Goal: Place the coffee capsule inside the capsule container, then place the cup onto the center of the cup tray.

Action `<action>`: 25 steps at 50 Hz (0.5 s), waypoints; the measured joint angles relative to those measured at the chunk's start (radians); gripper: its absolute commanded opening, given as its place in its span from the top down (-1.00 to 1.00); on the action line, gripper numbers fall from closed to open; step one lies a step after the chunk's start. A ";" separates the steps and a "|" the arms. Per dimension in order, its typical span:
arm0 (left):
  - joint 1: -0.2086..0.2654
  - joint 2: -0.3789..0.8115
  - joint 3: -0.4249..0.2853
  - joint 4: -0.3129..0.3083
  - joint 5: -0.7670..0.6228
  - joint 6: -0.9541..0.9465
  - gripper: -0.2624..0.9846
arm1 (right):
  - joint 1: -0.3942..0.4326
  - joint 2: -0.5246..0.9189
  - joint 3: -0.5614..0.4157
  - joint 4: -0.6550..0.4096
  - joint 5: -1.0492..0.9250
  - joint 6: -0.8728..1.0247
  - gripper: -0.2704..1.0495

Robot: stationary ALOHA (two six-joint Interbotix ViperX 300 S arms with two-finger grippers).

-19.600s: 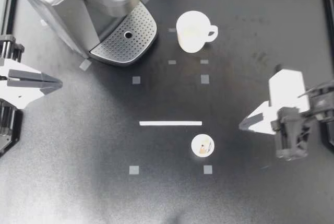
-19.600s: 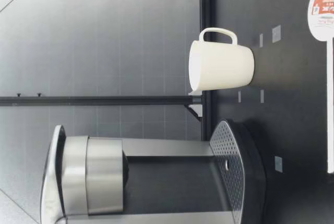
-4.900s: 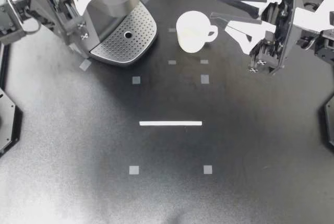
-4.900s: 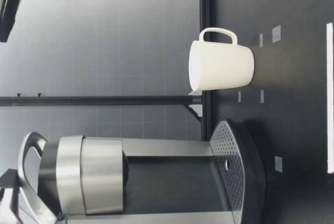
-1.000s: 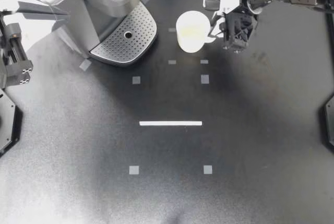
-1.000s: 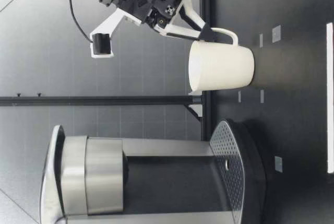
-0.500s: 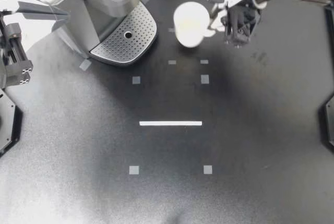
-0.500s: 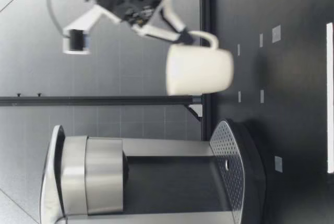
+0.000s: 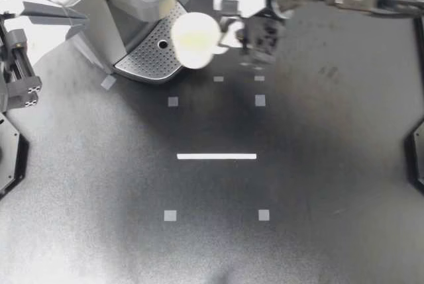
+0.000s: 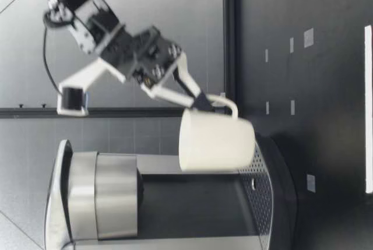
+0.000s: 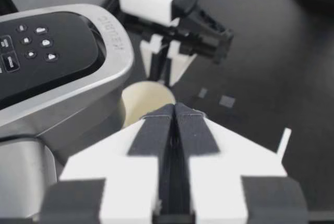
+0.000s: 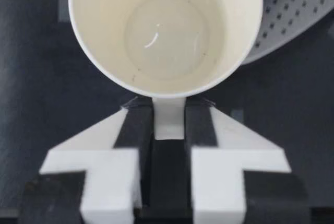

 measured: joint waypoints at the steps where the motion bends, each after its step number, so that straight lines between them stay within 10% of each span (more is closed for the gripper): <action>1: 0.000 0.000 0.002 0.000 0.000 0.000 0.47 | 0.002 0.006 -0.011 0.002 0.000 0.000 0.34; 25: 0.000 -0.021 0.002 0.002 0.002 0.002 0.47 | 0.000 0.114 -0.135 0.000 0.002 0.000 0.34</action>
